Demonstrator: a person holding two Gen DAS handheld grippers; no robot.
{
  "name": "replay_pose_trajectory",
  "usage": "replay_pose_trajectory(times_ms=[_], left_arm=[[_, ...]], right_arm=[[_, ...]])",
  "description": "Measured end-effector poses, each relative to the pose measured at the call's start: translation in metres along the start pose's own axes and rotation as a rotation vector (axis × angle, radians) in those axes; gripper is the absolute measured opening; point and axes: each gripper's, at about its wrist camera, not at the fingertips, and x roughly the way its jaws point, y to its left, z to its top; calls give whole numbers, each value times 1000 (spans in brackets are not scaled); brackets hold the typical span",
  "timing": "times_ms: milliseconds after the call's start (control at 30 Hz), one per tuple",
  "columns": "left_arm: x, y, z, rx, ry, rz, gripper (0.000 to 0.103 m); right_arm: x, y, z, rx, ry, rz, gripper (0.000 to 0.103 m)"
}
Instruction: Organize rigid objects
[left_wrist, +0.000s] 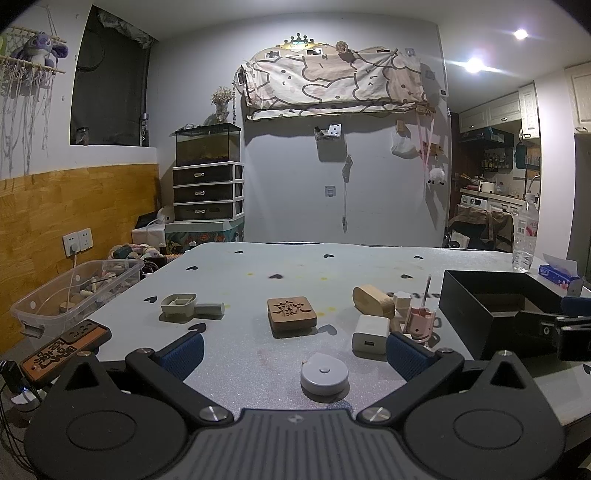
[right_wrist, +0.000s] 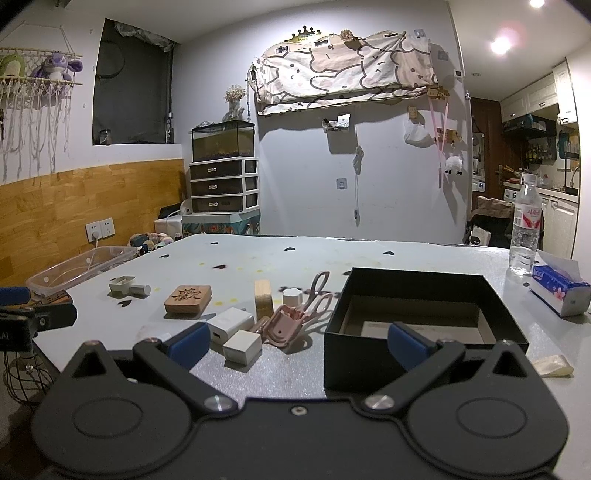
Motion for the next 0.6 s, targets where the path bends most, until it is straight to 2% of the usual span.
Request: replay_pose_trajectory(times_ms=[600], left_arm=[[0, 0, 0, -1, 0, 0, 103]], right_arm=[[-1, 0, -1, -1, 0, 1, 103]])
